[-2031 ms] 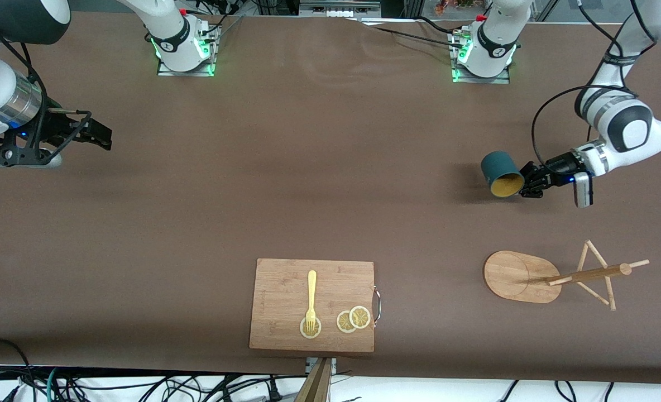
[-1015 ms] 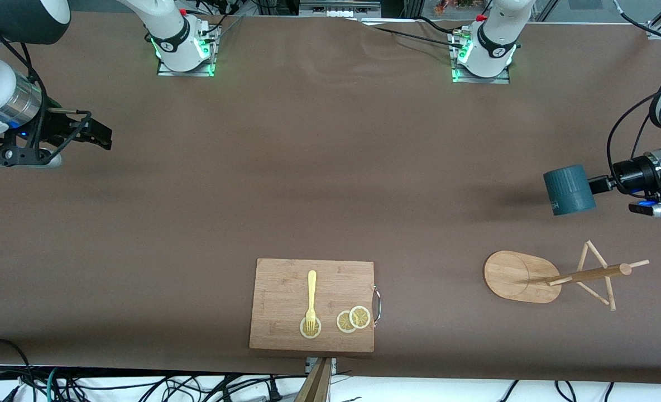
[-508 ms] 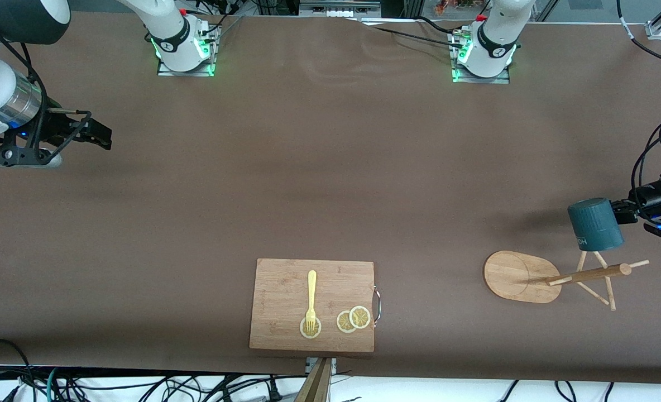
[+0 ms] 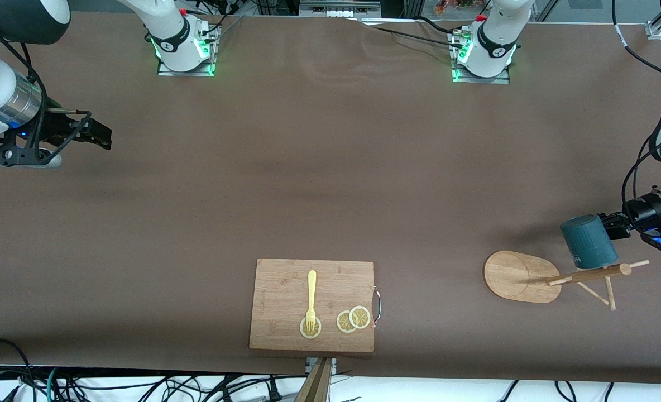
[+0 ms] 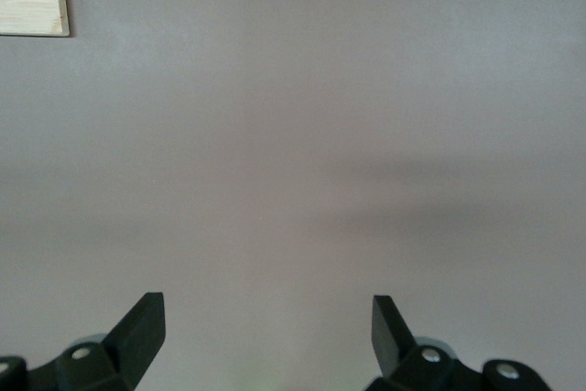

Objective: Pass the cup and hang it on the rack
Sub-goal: 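Hang the mug handle on a rack peg and open the left gripper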

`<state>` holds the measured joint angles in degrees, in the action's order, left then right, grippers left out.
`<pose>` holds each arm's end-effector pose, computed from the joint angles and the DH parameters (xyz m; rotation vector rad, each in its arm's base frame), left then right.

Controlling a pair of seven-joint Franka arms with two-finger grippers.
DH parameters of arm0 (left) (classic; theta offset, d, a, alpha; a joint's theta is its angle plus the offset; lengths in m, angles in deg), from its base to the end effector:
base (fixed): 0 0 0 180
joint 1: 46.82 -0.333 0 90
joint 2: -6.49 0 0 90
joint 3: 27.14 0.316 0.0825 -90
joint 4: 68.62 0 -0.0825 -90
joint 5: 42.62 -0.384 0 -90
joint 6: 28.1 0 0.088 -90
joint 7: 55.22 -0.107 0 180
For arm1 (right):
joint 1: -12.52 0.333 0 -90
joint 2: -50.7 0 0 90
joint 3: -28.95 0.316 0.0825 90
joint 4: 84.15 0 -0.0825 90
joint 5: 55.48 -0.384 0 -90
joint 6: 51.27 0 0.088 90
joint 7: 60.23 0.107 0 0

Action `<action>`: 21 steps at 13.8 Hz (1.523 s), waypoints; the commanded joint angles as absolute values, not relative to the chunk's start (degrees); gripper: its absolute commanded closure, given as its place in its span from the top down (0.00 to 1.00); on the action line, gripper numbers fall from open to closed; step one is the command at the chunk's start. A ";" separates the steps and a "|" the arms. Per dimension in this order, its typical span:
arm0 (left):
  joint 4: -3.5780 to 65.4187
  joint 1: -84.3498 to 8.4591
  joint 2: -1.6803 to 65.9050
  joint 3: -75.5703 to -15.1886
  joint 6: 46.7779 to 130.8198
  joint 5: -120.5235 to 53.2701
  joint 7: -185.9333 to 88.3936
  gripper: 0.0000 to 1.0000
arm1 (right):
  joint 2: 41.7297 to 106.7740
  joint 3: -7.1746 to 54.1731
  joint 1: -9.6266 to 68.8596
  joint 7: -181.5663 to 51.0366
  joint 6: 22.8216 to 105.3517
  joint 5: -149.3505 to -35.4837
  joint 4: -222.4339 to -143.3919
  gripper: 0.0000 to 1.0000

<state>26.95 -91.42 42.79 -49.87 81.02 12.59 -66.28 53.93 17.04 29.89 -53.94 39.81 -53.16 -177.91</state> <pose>0.6246 0.2209 0.2749 1.8731 0.7441 -0.0352 0.5652 0.0526 0.5643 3.0758 -0.0183 -0.1479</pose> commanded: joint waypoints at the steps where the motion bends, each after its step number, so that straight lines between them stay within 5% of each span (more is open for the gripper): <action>1: 24.90 -91.20 43.67 -50.17 82.46 11.17 -64.45 0.00 | 54.04 17.00 30.01 -53.38 38.82 -52.76 -176.97 1.00; 6: 24.90 -91.03 43.67 -50.08 82.73 10.29 -64.80 0.00 | 54.04 17.00 30.01 -53.38 38.82 -52.76 -176.97 1.00; 8: 24.81 -91.03 44.10 -50.08 82.73 10.38 -64.36 0.35 | 54.04 17.00 30.01 -53.38 38.82 -52.76 -176.97 1.00; 9: 24.90 -91.12 44.11 -50.08 82.73 10.38 -64.36 0.35 | 54.04 17.00 30.01 -53.38 38.82 -52.76 -176.97 1.00; 12: 24.90 -91.20 44.20 -49.56 82.64 10.29 -64.36 0.62 | 54.04 17.00 30.01 -53.38 38.82 -52.76 -176.97 1.00; 13: 24.81 -91.29 44.11 -49.29 82.64 10.29 -64.45 0.98 | 54.04 17.08 30.01 -53.38 38.82 -52.76 -176.97 1.00; 21: 24.72 -94.19 43.32 -47.10 77.73 5.28 -64.27 1.00 | 54.04 17.08 30.01 -53.38 38.82 -52.76 -176.97 1.00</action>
